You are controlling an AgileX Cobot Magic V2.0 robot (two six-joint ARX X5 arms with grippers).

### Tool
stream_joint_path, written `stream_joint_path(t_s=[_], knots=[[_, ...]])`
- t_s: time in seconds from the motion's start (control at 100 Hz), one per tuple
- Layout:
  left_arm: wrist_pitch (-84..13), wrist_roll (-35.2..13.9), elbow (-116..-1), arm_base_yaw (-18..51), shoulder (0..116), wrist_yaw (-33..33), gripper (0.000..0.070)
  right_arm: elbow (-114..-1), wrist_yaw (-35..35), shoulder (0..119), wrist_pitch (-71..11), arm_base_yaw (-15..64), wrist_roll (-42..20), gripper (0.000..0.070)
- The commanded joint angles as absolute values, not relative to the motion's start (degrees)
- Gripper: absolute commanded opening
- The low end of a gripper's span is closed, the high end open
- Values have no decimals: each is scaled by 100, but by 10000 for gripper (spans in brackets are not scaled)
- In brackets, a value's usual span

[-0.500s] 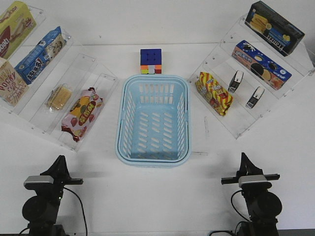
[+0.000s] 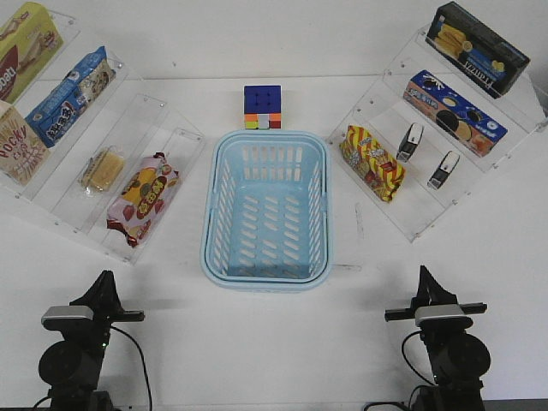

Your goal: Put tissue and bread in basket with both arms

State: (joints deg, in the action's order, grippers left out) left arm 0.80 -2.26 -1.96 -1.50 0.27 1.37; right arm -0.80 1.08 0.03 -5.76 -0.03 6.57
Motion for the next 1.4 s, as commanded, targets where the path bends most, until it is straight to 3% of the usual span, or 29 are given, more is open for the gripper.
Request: stream_joint_path(t_s=[0.0,0.29,0.37,0.48,0.64,0.85,0.89,0.98,1.02,1.39], knots=[[163,-176,-80,-152,19,110,1,-71,104,5,-513,-1,580,0],[163,-176,-80,-152,19,110,1,-71,169,5,-198,3,423,0],[161,-176,-80,-152,19,110,1,-71,158,5,121,3,-209,0],[163,-176,-80,-152,19,110,1,-130,106,5,421,3,-1691,0],[163,-176,-80,-152,19,110,1,-1116,-425,351,-716,-1,-2340,0],[163,-176,-80,-152,19,110,1,-2766,-563,2362,-1658,-8,-1920,1],[161,-176,-80,-152,19,110,1,-3079,-473,2792,-1704,-8,-1717,58],[163,-176,-80,-152,19,110,1,-3730,-451,3691,-1787,-8,-1411,357],[163,-176,-80,-152,19,110,1,-4003,-464,4086,-1809,-8,-1326,433],[161,-176,-80,-152,19,110,1,-6112,-1072,7118,-1813,-23,-790,430]])
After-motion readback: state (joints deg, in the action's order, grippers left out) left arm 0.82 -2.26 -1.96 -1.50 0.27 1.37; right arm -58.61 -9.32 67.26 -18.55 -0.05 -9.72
